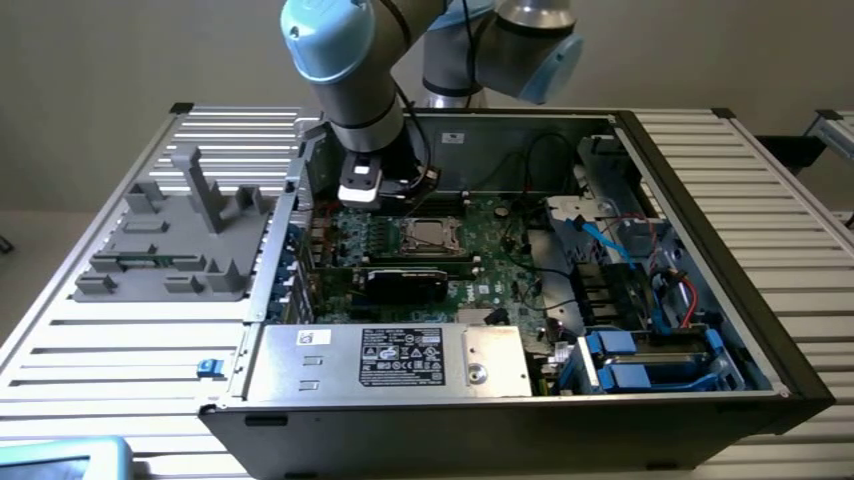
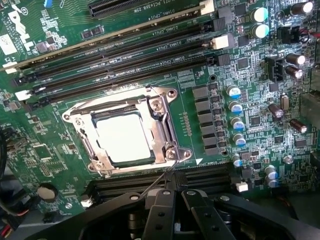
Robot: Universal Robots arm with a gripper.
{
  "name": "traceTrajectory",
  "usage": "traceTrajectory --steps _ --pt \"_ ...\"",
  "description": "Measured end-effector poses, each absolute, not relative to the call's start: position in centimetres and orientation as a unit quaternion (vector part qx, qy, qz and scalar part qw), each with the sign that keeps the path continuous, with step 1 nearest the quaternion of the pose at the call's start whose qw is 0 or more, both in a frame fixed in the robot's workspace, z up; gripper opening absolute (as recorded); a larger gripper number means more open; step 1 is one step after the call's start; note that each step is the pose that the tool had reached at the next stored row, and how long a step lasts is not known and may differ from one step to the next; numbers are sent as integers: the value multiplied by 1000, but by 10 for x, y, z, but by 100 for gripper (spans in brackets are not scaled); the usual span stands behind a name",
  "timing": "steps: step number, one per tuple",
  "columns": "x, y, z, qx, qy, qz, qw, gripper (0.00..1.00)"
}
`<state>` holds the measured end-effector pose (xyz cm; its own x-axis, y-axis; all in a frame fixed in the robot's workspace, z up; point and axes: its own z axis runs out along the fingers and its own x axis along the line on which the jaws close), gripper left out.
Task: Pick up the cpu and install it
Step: 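Install the first cpu locking lever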
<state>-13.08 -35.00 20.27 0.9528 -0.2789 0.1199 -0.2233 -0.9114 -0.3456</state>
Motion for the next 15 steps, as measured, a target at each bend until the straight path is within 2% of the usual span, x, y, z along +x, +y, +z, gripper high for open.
traceTrajectory --steps 5,15 --pt "-132 -350 201 -973 127 -94 169 11" --pt "-134 -349 198 -972 127 -97 174 11"
